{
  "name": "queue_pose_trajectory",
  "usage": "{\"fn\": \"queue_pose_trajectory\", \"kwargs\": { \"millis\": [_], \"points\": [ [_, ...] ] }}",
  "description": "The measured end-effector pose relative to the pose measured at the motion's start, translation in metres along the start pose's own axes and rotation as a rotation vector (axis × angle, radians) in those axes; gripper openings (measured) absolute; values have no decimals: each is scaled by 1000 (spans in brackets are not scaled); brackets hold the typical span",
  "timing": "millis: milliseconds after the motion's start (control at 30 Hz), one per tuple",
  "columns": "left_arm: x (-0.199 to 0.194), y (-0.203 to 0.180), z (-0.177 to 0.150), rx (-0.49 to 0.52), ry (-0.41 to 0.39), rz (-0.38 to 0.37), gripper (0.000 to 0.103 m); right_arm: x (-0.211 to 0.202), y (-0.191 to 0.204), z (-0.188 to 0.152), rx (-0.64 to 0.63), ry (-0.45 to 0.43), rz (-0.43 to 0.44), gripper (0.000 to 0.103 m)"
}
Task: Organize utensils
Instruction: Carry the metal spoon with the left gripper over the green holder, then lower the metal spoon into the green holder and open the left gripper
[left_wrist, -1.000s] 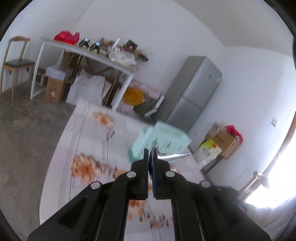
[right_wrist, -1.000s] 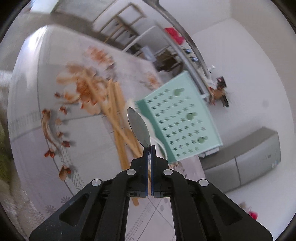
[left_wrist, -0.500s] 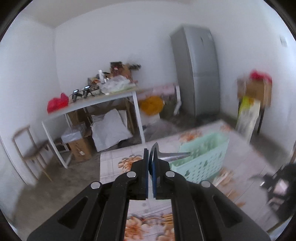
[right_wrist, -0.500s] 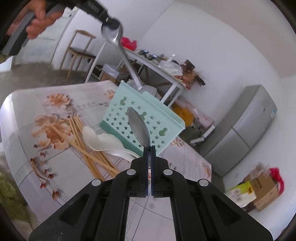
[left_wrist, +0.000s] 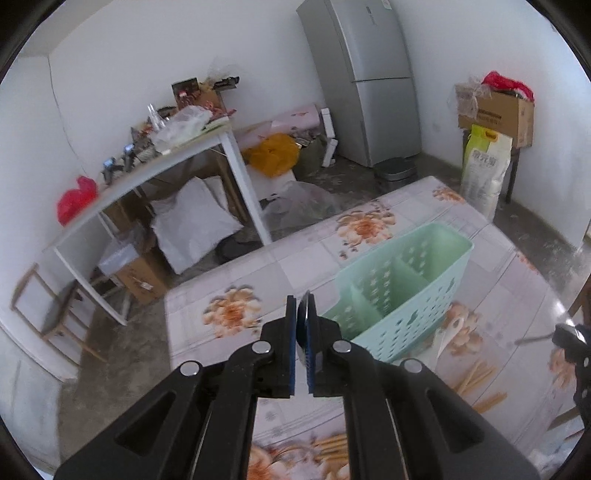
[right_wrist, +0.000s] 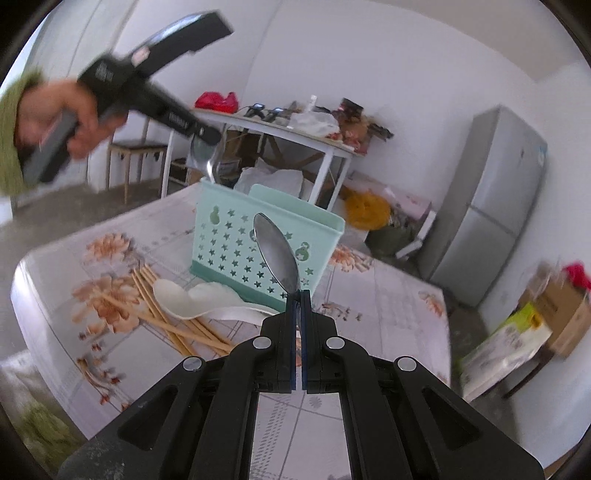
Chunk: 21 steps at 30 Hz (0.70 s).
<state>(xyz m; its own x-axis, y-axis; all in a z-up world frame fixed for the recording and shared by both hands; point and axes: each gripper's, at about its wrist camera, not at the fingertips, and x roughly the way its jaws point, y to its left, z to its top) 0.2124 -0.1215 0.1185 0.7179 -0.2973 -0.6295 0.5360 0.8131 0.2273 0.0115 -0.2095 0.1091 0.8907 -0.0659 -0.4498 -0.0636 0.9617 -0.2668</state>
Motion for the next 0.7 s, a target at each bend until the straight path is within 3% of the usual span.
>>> {"fn": "queue_pose_trajectory", "kwargs": {
  "millis": [100,200,300,367,467,700],
  "points": [
    [13,5,2,-85,4,-88,8,0,-9,3,61,7,25,0],
    [16,17,0,-215,-44,-188,11,0,-18,8,121,10,50,0],
    [5,32,-6,-326,-123,-232,26,1,-28,16,181,7,78,0],
    [-7,42,-11,-373,-175,-228,35,1,-36,22,210,-4,94,0],
    [-26,54,-24,-416,-225,-200,41,0,-49,39,267,-45,135,0],
    [-54,72,-79,-522,-238,-175,49,3,-77,90,383,-173,242,0]
  ]
}}
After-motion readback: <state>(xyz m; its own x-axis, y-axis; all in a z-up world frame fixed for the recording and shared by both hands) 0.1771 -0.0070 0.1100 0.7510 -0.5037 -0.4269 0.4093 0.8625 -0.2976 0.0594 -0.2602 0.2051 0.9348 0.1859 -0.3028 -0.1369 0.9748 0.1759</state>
